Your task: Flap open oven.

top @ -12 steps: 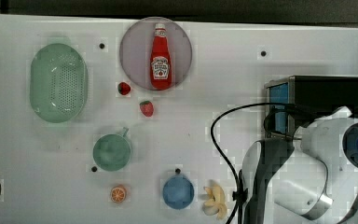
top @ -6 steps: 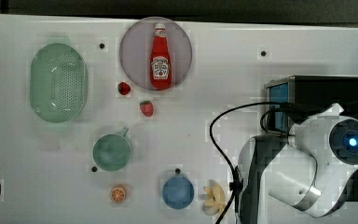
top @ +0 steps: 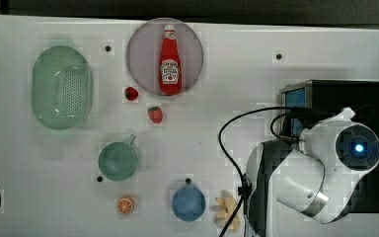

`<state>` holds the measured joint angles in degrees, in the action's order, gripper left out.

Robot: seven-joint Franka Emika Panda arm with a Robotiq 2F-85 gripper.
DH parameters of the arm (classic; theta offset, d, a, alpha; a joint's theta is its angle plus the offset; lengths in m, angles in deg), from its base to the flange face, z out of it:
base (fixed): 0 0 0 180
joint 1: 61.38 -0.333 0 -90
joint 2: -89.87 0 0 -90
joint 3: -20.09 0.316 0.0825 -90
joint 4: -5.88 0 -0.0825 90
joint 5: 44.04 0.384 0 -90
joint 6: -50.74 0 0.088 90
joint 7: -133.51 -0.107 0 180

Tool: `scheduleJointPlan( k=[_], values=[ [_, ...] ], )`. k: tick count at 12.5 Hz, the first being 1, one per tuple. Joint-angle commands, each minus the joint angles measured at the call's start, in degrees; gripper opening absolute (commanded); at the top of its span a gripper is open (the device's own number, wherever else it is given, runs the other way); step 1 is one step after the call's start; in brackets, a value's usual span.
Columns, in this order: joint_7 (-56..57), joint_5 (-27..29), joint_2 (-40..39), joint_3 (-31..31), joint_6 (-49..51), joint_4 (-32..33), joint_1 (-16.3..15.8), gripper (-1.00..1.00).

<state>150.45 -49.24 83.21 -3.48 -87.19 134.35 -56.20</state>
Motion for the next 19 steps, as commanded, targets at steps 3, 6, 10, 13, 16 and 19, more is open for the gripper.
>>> scheduleJointPlan(
  k=[3, 6, 10, 13, 16, 19],
  values=[
    [0.26, -1.39, -0.98, 3.38, -0.59, 2.30, -2.06, -0.65],
    [-7.54, -10.31, -1.10, 6.04, -1.18, 3.98, -3.81, -0.65],
    [-24.77, -24.77, -3.09, 9.20, -1.11, 4.83, -5.63, -0.65],
    [-36.39, -33.47, -6.17, 11.53, -0.49, 4.90, -7.03, -0.65],
    [-48.36, -41.40, -10.27, 13.19, -0.09, 4.64, -9.07, -0.65],
    [-61.22, -49.21, -14.17, 14.23, 3.05, 3.88, -12.01, -0.65]
  ],
)
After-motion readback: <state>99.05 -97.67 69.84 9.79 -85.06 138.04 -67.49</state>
